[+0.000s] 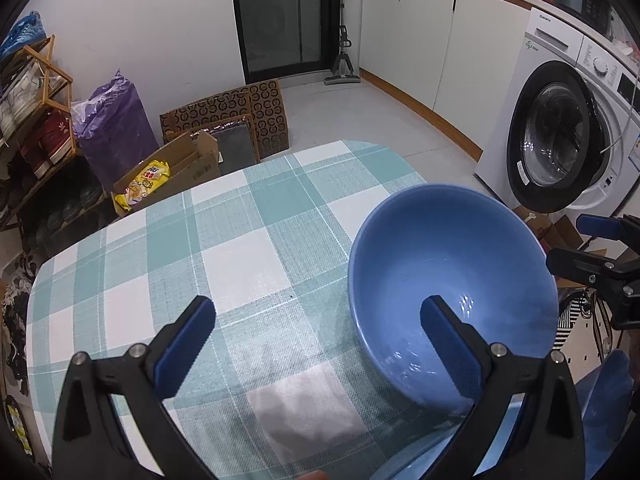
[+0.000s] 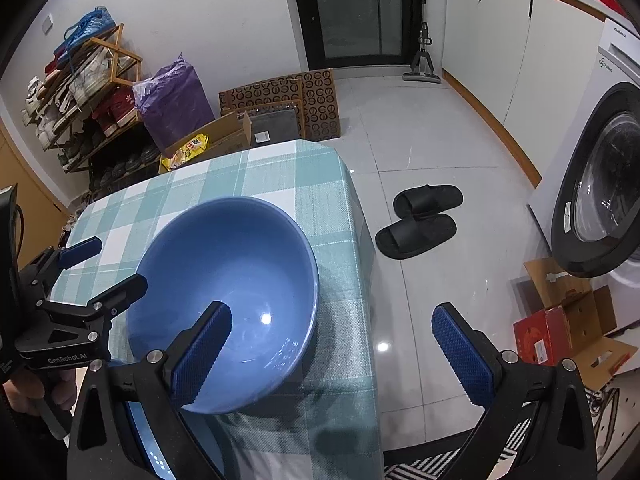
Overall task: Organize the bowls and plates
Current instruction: 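Move both tools toward the blue bowls beside the plates, then close the left gripper on a blue bowl rim while the right gripper grips a bowl rim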
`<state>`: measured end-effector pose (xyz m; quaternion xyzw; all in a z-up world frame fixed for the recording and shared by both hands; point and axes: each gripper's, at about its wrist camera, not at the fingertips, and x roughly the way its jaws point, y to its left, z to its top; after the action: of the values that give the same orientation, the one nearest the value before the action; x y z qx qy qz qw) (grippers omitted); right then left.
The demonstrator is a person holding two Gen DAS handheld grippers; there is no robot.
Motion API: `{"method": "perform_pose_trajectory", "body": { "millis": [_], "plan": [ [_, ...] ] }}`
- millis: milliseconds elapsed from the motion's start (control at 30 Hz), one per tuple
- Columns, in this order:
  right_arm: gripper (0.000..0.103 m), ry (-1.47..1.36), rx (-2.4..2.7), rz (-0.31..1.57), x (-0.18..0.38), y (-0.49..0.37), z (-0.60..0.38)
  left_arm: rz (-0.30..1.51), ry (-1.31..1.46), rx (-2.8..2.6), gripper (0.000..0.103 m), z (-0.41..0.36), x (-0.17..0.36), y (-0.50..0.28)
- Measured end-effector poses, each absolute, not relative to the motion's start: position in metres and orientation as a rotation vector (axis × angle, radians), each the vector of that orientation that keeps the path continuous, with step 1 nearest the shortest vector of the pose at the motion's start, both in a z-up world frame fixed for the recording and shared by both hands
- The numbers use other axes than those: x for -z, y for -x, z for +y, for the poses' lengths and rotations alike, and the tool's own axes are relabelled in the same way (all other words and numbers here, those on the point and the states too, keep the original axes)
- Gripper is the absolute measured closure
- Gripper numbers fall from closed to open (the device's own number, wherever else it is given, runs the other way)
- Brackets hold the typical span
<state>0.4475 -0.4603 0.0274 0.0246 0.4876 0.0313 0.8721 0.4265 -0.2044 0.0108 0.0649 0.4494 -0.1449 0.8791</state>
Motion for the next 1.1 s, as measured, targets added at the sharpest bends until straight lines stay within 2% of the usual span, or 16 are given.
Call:
{"method": "perform_pose_trajectory", "body": {
  "millis": [267, 367, 400, 533, 633, 800, 933, 1100],
  "plan": [
    [0.002, -0.041, -0.059, 1.044, -0.014, -0.458, -0.455, 0.962, -0.141, 0.32, 0.0, -0.208, -0.003, -0.433],
    [0.013, -0.046, -0.069, 1.064, -0.008, -0.462, -0.454, 0.967, -0.14, 0.329, 0.002, -0.209, -0.002, -0.436],
    [0.019, -0.052, -0.076, 1.074, -0.005, -0.464, -0.454, 0.973, -0.136, 0.335, 0.003, -0.209, -0.001, -0.437],
    [0.024, -0.052, -0.084, 1.082, -0.001, -0.465, -0.454, 0.981, -0.133, 0.37, 0.01, -0.21, 0.0, -0.436],
    [0.034, -0.055, -0.09, 1.084, 0.001, -0.464, -0.455, 0.971, -0.148, 0.382, 0.017, -0.213, -0.001, -0.434],
    [0.041, -0.056, -0.095, 1.093, 0.004, -0.461, -0.457, 0.974, -0.161, 0.397, 0.041, -0.217, -0.001, -0.431],
    [0.057, -0.052, -0.109, 1.098, 0.006, -0.457, -0.456, 0.984, -0.162, 0.409, 0.057, -0.217, 0.0, -0.43],
    [0.071, -0.052, -0.125, 1.096, 0.005, -0.456, -0.455, 0.997, -0.156, 0.42, 0.076, -0.216, 0.001, -0.429]
  ]
}}
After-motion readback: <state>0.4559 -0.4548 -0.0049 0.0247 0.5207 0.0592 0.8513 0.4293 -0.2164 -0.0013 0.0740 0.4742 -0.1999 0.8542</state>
